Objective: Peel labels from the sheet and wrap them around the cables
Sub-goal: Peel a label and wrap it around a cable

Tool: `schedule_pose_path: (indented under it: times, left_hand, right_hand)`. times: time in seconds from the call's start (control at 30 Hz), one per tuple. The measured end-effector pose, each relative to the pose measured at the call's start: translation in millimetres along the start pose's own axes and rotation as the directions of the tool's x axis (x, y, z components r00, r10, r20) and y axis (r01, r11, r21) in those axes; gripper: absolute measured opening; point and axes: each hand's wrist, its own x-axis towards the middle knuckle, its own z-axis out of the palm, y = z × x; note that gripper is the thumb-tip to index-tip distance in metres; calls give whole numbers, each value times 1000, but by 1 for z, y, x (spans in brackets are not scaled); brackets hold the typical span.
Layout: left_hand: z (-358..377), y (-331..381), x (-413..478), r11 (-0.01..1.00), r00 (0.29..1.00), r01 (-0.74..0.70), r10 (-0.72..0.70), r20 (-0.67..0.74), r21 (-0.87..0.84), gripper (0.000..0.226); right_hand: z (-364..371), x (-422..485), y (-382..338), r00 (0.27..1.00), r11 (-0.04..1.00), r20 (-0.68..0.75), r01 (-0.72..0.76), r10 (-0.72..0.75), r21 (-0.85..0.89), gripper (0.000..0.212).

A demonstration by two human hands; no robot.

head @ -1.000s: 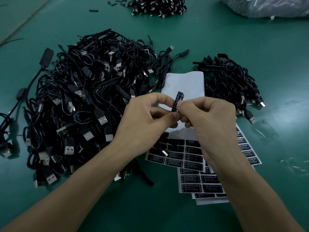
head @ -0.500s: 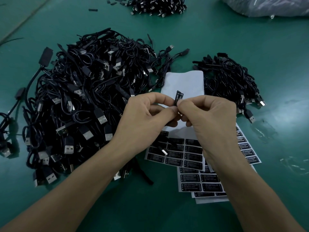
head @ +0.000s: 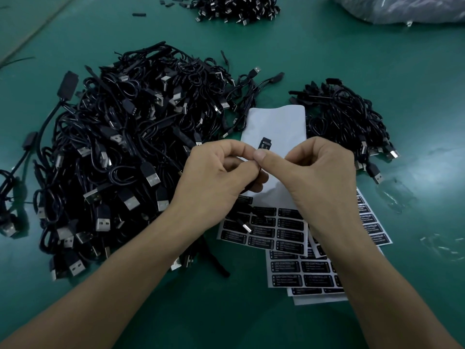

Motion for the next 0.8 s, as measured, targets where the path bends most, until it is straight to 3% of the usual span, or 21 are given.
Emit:
schedule_pose_path:
  times: [0.07,0.2,0.37,0.8]
  left_hand:
    - [0,0,0,1000,1000,2,-2,-3,-6,13]
    - [0,0,0,1000,1000,-5,6,11,-7,11]
    - [-1,-1,1,1000,1000,8,-8,28,-14,8]
    - [0,6,-3,980,998,-46,38,42,191,10]
  right_hand:
    - [-2,2,2,1000,1000,14,-11,11,7,36]
    - [-2,3,3,990,990,139,-20,0,139,17]
    - [0,4,5,986,979,168,-18,-16,201,9]
    - [-2,0,1,983,994,167,55,-71,98,34]
